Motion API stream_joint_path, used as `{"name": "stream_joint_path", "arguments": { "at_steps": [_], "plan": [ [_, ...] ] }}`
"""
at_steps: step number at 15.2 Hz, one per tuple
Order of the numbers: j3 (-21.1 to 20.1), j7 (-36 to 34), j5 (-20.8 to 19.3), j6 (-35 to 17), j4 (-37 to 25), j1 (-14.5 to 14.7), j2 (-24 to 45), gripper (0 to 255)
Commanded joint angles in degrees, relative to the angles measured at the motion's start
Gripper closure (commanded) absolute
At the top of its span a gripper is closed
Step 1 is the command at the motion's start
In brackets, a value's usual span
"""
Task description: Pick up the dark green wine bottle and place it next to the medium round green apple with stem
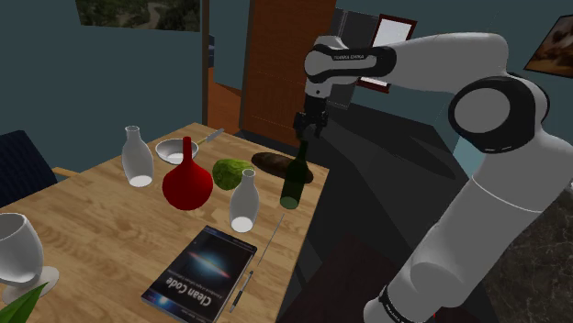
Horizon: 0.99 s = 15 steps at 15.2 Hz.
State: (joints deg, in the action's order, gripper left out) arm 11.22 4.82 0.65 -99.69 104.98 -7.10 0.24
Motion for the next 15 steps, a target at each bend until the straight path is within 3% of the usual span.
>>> {"name": "stream_joint_path", "arguments": {
  "at_steps": [1,2,10,15],
  "plan": [
    [0.7,1.4,1.7,0.2,-4.5,-0.8,4.9,0],
    [1.0,2.0,2.4,0.5,-6.6,-1.2,7.1,0],
    [0.9,2.0,2.5,-5.3,-0.8,-1.1,7.0,0],
    [0.9,2.0,2.5,-5.3,-0.8,-1.1,7.1,0]
  ]
}}
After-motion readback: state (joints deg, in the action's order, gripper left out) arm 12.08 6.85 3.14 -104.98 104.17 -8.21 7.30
